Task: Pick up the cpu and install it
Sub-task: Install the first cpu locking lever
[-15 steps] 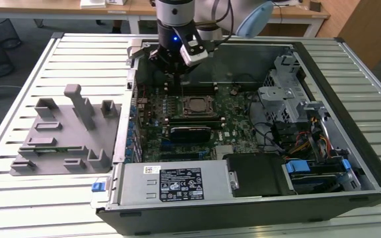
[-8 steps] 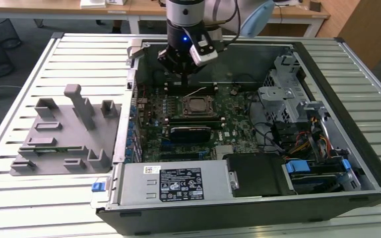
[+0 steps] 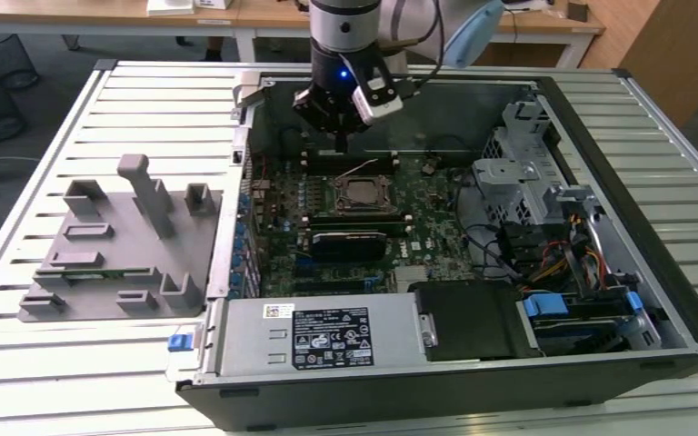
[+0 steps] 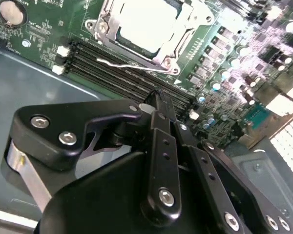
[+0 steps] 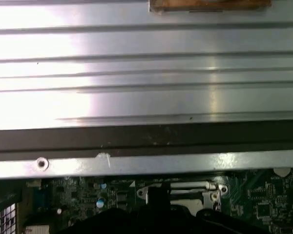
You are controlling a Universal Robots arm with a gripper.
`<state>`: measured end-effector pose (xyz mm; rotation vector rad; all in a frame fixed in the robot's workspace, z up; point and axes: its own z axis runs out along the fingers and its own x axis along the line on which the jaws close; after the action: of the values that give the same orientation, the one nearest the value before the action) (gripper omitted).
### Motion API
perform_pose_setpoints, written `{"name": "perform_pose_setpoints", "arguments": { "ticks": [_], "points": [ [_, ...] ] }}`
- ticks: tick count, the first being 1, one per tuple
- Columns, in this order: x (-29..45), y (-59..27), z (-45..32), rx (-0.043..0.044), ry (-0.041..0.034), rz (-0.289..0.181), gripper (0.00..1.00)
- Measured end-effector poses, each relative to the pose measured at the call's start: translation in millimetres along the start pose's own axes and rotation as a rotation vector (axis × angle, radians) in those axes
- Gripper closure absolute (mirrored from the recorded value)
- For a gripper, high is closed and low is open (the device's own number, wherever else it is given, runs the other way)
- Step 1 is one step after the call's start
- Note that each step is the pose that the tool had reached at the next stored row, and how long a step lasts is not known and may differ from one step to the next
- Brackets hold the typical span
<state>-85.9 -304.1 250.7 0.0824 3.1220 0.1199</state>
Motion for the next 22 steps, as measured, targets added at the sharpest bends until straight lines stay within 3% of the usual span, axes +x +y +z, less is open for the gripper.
{"name": "perform_pose_setpoints", "arguments": {
  "ticks": [6, 10, 16, 22],
  "points": [
    [-4.0, -0.1, 3.6, 0.0004, 0.0001, 0.0, 0.89],
    [-9.4, -0.4, 10.6, 0.0017, 0.0002, -0.002, 0.89],
    [-12.7, -0.6, 16.4, 0.0023, 0.003, -0.038, 0.89],
    [-16.6, -0.7, 19.8, 0.0025, 0.0033, -0.043, 0.89]
  ]
}}
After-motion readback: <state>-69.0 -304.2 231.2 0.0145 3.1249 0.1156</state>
